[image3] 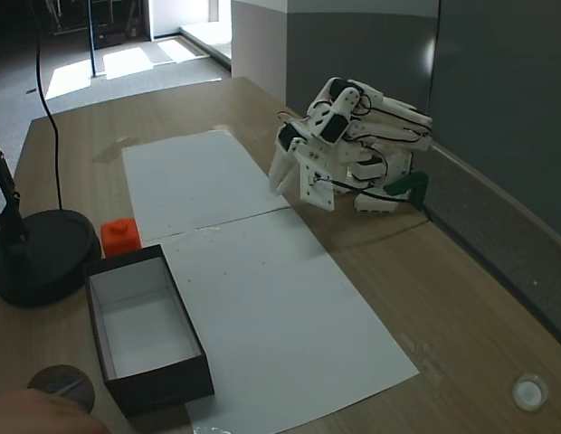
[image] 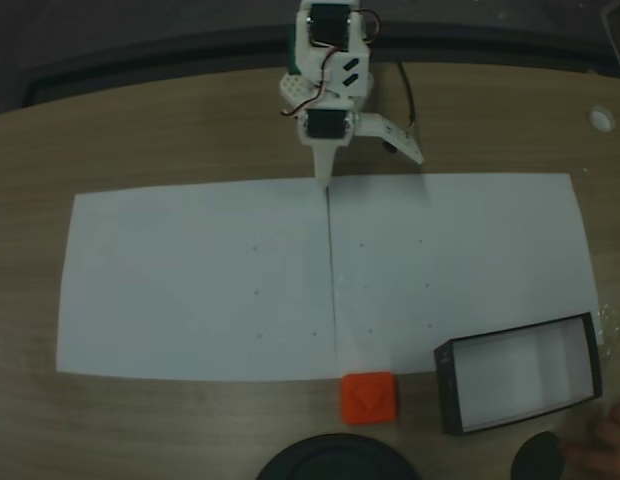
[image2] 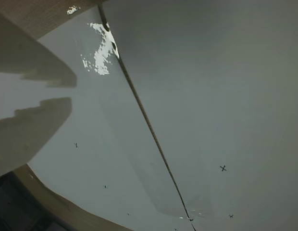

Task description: Grab a orange square and put it in the box.

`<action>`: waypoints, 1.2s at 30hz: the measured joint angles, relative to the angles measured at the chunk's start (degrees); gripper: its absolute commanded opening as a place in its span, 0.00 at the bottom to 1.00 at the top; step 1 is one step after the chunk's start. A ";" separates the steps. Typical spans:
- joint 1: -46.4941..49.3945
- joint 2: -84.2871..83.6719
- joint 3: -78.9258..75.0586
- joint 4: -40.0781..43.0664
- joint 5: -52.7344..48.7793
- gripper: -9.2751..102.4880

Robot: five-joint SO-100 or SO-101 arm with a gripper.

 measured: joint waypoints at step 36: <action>0.18 -0.18 -4.39 -21.53 -0.26 0.34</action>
